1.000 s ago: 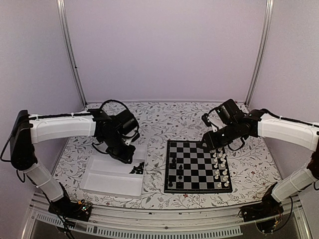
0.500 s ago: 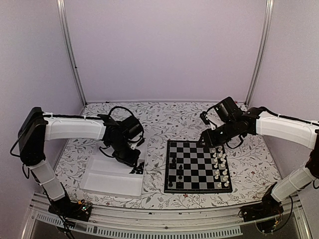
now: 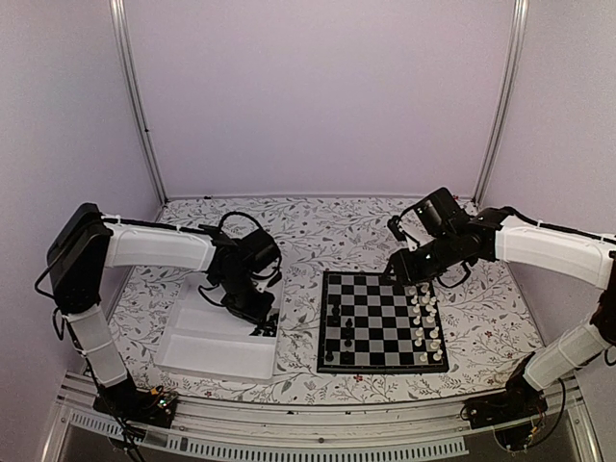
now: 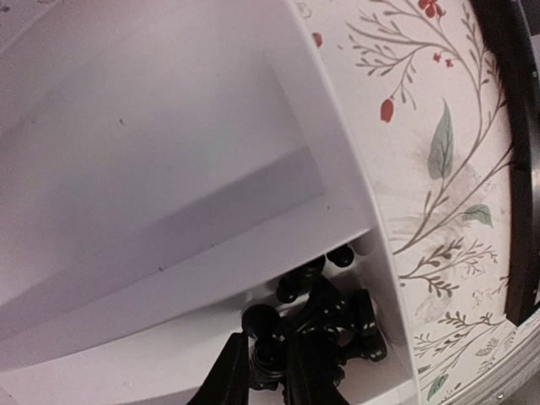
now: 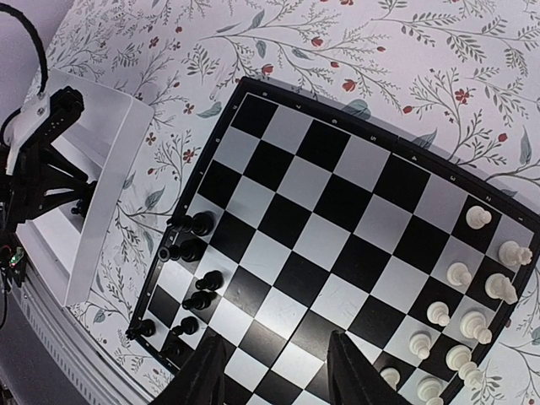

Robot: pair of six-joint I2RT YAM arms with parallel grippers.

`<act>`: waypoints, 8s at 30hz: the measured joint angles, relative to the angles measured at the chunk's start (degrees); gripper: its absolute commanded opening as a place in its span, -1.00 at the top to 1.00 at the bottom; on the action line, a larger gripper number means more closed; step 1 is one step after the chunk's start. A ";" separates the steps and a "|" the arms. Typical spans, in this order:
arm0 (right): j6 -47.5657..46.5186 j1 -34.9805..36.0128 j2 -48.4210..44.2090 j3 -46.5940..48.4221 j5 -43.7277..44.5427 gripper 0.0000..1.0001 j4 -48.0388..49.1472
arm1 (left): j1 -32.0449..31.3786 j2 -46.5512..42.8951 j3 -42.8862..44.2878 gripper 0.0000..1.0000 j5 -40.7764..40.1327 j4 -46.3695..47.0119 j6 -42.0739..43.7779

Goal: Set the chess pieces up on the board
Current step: Pick up the chess piece from the storage box, then place the chess piece on the chessboard, then pick up the chess piece from the storage box, then place the chess piece on the chessboard.

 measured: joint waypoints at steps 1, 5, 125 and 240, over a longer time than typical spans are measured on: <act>0.09 0.00 -0.07 -0.07 0.00 0.13 0.02 | 0.00 0.33 0.00 0.69 0.11 0.13 0.15; 0.46 0.00 -0.15 -0.28 0.00 0.13 0.00 | 0.02 1.33 0.00 0.89 0.44 0.48 0.50; 2.58 0.00 -5.31 -5.81 1.42 0.13 0.42 | -0.94 -6.97 11.65 0.52 -5.75 -6.05 2.78; 4.11 0.00 -5.73 -9.42 0.22 0.13 2.43 | -15.39 15.76 27.10 1.00 9.99 -5.73 11.23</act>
